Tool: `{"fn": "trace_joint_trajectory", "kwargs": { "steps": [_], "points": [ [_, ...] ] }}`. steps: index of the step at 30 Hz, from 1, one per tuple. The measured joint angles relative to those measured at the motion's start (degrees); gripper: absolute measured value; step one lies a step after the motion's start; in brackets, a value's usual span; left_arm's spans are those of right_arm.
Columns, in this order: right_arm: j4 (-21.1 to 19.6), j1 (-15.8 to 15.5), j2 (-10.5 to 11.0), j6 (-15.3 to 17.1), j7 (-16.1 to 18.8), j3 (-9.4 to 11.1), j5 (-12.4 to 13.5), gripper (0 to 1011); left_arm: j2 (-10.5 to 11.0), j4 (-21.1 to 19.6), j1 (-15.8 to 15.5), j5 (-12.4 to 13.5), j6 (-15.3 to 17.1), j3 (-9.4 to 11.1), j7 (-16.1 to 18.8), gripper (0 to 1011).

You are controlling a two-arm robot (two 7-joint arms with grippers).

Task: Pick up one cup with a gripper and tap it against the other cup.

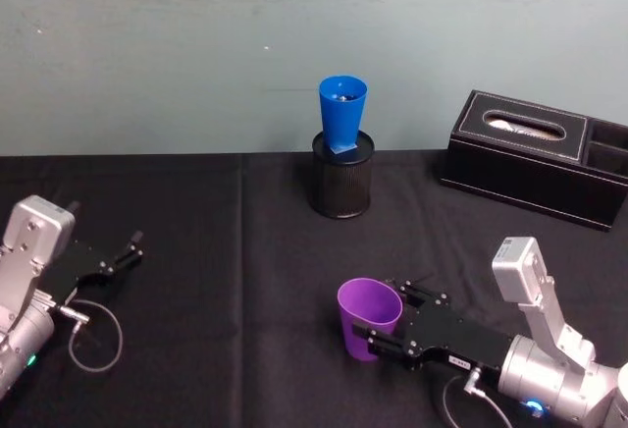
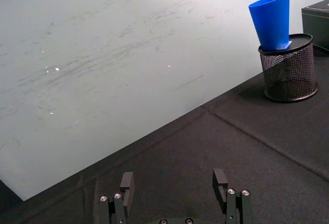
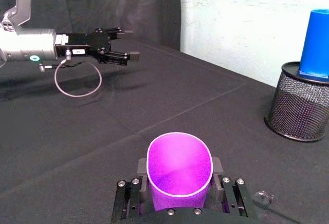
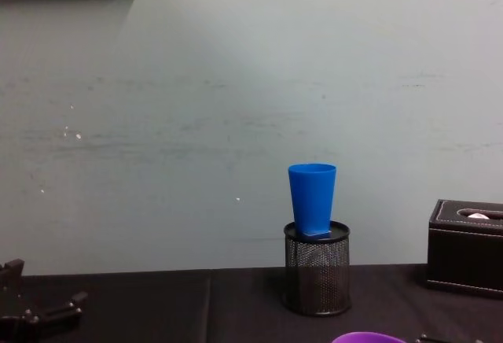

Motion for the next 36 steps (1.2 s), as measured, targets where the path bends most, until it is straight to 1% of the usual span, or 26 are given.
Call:
{"fn": "trace_joint_trajectory", "kwargs": {
  "steps": [4, 15, 16, 19, 20, 21, 22, 24, 27, 36],
  "points": [
    [0.5, 0.2, -0.1, 0.1, 0.4, 0.0, 0.5, 707, 0.0, 0.0, 0.0, 0.0, 0.0, 0.0, 0.0, 1000],
    [0.4, 0.1, -0.1, 0.4, 0.3, 0.0, 0.5, 710, 0.0, 0.0, 0.0, 0.0, 0.0, 0.0, 0.0, 1000],
    [0.4, 0.1, -0.1, 0.4, 0.3, 0.0, 0.4, 754, 0.0, 0.0, 0.0, 0.0, 0.0, 0.0, 0.0, 1000],
    [0.4, 0.1, -0.1, 0.6, 0.3, -0.1, 0.4, 800, 0.0, 0.0, 0.0, 0.0, 0.0, 0.0, 0.0, 1000],
    [0.4, 0.1, 0.0, 0.6, 0.3, -0.1, 0.3, 853, 0.0, 0.0, 0.0, 0.0, 0.0, 0.0, 0.0, 1000],
    [0.4, 0.1, 0.0, 0.6, 0.3, -0.1, 0.3, 862, 0.0, 0.0, 0.0, 0.0, 0.0, 0.0, 0.0, 1000],
    [0.4, 0.1, 0.0, 0.6, 0.3, -0.1, 0.3, 903, 0.0, 0.0, 0.0, 0.0, 0.0, 0.0, 0.0, 1000],
    [0.3, 0.1, 0.0, 0.6, 0.3, -0.1, 0.3, 952, 0.0, 0.0, 0.0, 0.0, 0.0, 0.0, 0.0, 1000],
    [0.3, 0.1, 0.0, 0.6, 0.3, -0.1, 0.3, 1003, 0.0, 0.0, 0.0, 0.0, 0.0, 0.0, 0.0, 1000],
    [0.3, 0.1, 0.0, 0.5, 0.3, -0.1, 0.3, 1003, 0.0, 0.0, 0.0, 0.0, 0.0, 0.0, 0.0, 1000]
  ]
}}
